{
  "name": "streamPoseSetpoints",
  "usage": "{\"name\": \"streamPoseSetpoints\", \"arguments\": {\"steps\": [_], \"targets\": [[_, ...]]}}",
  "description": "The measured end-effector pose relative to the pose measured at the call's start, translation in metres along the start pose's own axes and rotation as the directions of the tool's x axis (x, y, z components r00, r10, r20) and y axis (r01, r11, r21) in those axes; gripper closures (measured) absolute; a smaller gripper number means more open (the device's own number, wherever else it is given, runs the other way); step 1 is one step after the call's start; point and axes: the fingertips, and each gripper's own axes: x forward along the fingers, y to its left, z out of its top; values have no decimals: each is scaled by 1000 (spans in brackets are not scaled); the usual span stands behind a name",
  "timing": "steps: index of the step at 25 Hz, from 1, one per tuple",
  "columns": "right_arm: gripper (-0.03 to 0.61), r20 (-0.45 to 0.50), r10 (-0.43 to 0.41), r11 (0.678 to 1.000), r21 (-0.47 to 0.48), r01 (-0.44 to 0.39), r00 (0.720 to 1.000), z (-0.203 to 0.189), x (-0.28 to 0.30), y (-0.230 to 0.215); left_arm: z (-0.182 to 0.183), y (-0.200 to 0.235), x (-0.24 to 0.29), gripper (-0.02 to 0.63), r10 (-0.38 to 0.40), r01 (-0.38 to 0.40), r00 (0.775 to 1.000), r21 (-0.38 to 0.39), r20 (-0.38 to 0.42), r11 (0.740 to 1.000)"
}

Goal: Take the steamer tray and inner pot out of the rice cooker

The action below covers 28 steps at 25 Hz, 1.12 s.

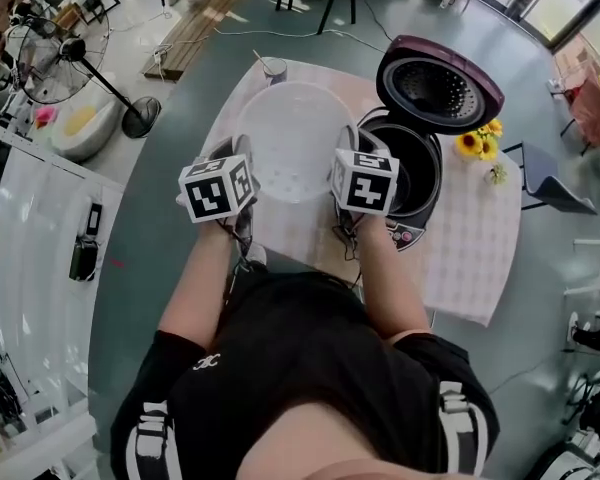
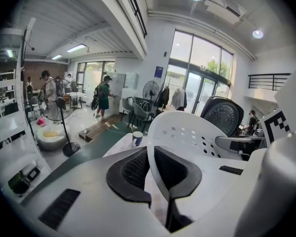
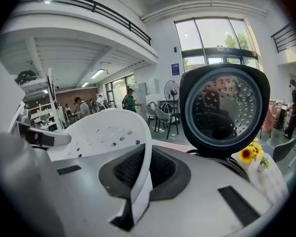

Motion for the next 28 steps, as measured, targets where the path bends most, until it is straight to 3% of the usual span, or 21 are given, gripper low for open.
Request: {"name": "streamPoseSetpoints", "arguments": {"steps": [7,16,21,28], "targets": [[566,-25,-30,1000,4,31,999,1,54,34,7,57,39,589,-42,41,999,-33,-29,999],[565,-77,-94,994,51,98,993,-17,116,71,3,121,90,588,-115,115,988,2,-101,993],[565,-94,-152,983,90,160,984,-41,144,91,-11,154,120,588,-177,186,971,41,-160,982],[565,-155,-254,950,146,276,955,-80,169,76,-38,156,177,588,-269,295,928,67,-260,953]]}}
